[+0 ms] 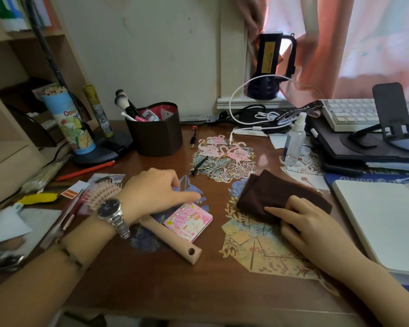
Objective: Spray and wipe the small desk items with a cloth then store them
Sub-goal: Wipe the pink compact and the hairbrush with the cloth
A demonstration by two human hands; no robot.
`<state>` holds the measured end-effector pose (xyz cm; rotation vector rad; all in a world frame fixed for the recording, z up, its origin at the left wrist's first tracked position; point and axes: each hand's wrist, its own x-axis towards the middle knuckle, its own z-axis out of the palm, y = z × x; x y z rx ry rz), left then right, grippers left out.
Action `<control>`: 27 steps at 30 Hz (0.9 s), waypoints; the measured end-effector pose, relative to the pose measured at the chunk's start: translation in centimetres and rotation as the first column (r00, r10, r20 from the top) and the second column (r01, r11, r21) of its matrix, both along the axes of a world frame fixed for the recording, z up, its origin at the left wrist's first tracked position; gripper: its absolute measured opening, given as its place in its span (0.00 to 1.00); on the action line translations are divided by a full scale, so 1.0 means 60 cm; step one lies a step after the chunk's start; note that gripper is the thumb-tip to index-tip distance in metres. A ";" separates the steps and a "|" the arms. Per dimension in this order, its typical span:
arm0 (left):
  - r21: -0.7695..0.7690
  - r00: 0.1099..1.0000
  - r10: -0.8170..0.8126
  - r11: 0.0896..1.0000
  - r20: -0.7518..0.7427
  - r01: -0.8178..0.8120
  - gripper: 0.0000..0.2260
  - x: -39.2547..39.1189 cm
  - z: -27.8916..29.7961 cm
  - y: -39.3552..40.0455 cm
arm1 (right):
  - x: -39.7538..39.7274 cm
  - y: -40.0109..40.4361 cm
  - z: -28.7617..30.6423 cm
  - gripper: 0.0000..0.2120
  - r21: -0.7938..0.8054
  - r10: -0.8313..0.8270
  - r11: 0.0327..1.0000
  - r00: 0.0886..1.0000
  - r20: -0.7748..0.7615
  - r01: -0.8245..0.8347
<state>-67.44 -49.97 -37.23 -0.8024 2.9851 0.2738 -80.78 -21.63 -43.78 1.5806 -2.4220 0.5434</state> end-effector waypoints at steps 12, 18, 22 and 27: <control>-0.099 0.986 -0.115 0.987 0.124 0.128 0.36 0.032 -0.020 0.054 | 0.006 0.001 0.002 0.18 -0.014 -0.013 1.000 1.000 -0.017 0.013; -0.073 0.992 -0.107 0.991 0.067 0.112 0.34 0.036 -0.026 0.057 | 0.005 0.001 0.000 0.17 -0.015 -0.008 1.000 1.000 -0.030 0.007; -0.033 0.993 -0.119 0.992 0.003 0.119 0.33 0.027 -0.033 0.065 | 0.005 0.001 0.001 0.17 -0.014 -0.009 1.000 1.000 -0.025 0.009; 0.007 0.983 -0.177 0.984 -0.055 0.177 0.34 0.008 -0.042 0.080 | 0.005 0.000 0.001 0.17 -0.019 -0.030 0.999 1.000 0.001 0.030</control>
